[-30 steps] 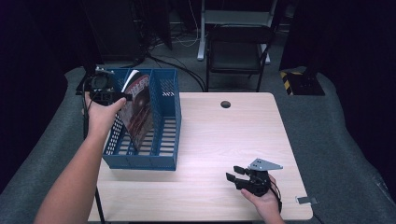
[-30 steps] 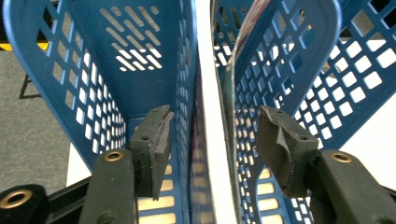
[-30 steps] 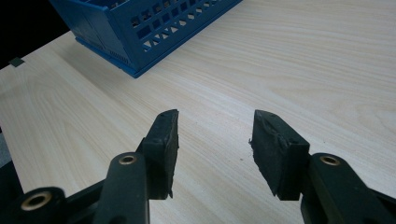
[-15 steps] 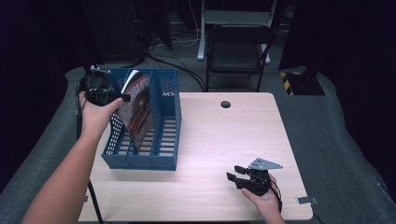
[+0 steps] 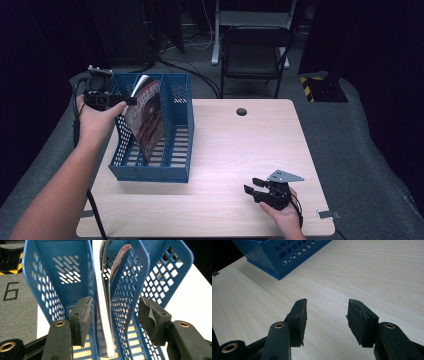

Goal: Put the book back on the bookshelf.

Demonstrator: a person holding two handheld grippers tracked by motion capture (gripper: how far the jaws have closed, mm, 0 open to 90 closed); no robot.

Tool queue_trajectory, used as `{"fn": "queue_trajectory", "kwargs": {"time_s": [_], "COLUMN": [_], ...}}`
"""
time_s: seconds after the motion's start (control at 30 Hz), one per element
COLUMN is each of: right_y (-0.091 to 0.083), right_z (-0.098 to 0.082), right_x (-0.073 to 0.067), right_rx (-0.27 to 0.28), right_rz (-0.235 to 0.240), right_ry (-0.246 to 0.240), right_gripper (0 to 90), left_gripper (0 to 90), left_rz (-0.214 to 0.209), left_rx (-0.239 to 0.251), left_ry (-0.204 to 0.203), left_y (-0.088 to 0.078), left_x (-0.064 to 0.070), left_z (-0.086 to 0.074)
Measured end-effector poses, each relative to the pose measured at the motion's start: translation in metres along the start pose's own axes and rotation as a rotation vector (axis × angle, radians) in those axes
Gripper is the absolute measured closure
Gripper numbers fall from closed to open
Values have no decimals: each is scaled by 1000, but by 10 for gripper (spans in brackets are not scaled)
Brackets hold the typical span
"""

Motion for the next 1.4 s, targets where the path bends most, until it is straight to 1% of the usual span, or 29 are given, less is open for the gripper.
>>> {"fn": "queue_trajectory", "kwargs": {"time_s": [0.03,0.1,0.2,0.27,0.33,0.37,0.43,0.53,0.6,0.67,0.7,0.73,0.77,0.83,0.87,1.0,1.1,1.13,1.27,1.3,1.37,1.4], "right_y": [0,1,1,2,3,4,5,5,5,5,5,5,5,6,5,4,4,4,3,3,2,1], "right_z": [0,0,0,0,0,0,0,0,1,1,1,1,1,1,1,2,1,1,2,2,3,3], "right_x": [0,0,0,0,0,1,0,0,0,1,1,1,1,0,0,2,2,2,2,1,1,0], "right_rx": [-2,-2,0,2,-4,-3,-10,-10,-3,-2,-2,0,-7,-5,-7,0,0,1,3,2,6,8], "right_rz": [1,0,-1,4,6,3,9,7,5,5,5,3,6,6,5,1,1,0,0,4,2,3], "right_ry": [-6,-10,-9,-7,-5,-9,-10,-11,-6,-4,-4,-4,-10,-9,-3,-10,-11,-11,-10,-3,-16,-5], "right_gripper": [498,498,497,496,494,493,493,493,492,492,491,491,491,490,490,489,489,489,488,488,487,487], "left_gripper": [442,442,442,442,442,442,442,442,440,439,440,440,439,440,440,439,439,438,438,438,432,429], "left_rz": [-4,-9,-28,-40,-58,-66,-81,-121,-148,-172,-179,-188,-195,-206,-217,-259,-282,-293,-324,-333,-346,-348], "left_rx": [1,-4,4,-4,-11,-7,-6,-3,-6,-4,-13,-13,-16,-30,-35,-57,-73,-85,-115,-111,-120,-117], "left_ry": [1,16,29,31,35,34,50,70,84,106,126,134,155,166,187,231,256,276,323,330,339,341], "left_y": [-1,-4,-11,-15,-19,-22,-27,-33,-36,-38,-39,-39,-39,-39,-39,-39,-36,-35,-30,-27,-22,-19], "left_x": [2,5,10,13,16,19,23,32,39,46,50,53,56,63,66,80,92,95,110,114,122,125], "left_z": [0,0,2,1,1,1,1,-3,-8,-14,-19,-22,-25,-33,-35,-46,-56,-60,-75,-78,-84,-87]}}
Point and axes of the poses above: each handheld gripper's, and its own axes: y roughly forward along the jaws, z roughly out of its top, x roughly to its right, the point moved 7 cm from there along y, roughly forward along the jaws, and after that the axes turned 14 degrees about -y, right-handed, at the moved point
